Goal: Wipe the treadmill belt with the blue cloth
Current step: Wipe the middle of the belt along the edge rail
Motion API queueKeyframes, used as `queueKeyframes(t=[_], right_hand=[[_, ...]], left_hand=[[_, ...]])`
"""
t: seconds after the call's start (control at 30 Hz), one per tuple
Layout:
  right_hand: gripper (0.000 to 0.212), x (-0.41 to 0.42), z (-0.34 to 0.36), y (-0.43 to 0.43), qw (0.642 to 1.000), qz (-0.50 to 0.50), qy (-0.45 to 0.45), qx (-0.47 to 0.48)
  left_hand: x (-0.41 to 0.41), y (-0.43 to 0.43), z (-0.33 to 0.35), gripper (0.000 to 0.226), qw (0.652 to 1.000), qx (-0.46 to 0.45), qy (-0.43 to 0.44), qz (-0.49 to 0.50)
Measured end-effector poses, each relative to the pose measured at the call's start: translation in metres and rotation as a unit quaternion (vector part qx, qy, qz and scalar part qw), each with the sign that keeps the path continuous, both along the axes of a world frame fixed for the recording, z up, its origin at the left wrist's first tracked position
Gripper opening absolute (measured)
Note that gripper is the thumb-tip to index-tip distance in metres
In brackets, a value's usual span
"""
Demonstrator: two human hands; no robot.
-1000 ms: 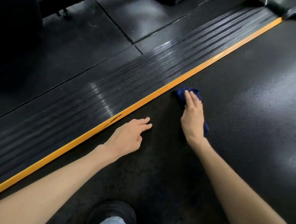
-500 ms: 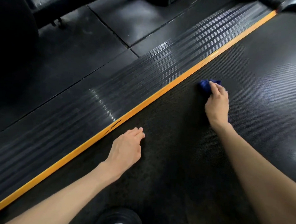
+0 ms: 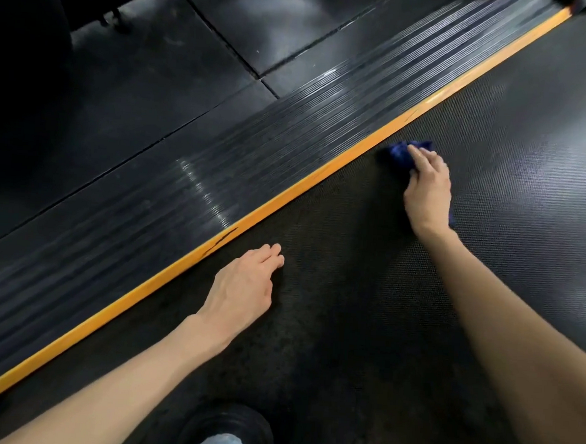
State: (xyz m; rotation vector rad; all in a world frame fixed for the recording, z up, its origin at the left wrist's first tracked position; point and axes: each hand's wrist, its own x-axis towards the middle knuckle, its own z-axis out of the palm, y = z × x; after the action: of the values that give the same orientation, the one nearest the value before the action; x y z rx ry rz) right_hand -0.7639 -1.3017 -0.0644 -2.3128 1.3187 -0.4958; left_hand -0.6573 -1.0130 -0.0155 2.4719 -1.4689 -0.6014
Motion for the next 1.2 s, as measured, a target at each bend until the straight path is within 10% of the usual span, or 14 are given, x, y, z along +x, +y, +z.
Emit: queueKeyframes(t=[0.13, 0.37, 0.63, 0.9, 1.2], right_hand=[[0.051, 0.016, -0.001, 0.067, 0.999, -0.019, -0.028, 0.0], [0.066, -0.021, -0.009, 0.211, 0.942, 0.335, 0.011, -0.033], [0.054, -0.071, -0.005, 0.089, 0.994, -0.105, 0.016, -0.007], [0.062, -0.037, -0.013, 0.212, 0.967, 0.25, 0.02, -0.045], [0.055, -0.186, -0.014, 0.089, 0.954, -0.298, 0.031, -0.013]], left_hand=[[0.009, 0.016, 0.0, 0.041, 0.995, -0.093, -0.019, 0.026], [0.01, 0.032, -0.01, 0.028, 0.994, -0.078, -0.071, 0.041], [0.005, 0.021, -0.004, 0.019, 0.994, -0.052, -0.067, 0.064], [-0.006, 0.011, -0.005, 0.035, 0.992, -0.079, -0.096, 0.025], [-0.043, -0.036, -0.008, 0.052, 0.992, -0.088, 0.003, -0.094]])
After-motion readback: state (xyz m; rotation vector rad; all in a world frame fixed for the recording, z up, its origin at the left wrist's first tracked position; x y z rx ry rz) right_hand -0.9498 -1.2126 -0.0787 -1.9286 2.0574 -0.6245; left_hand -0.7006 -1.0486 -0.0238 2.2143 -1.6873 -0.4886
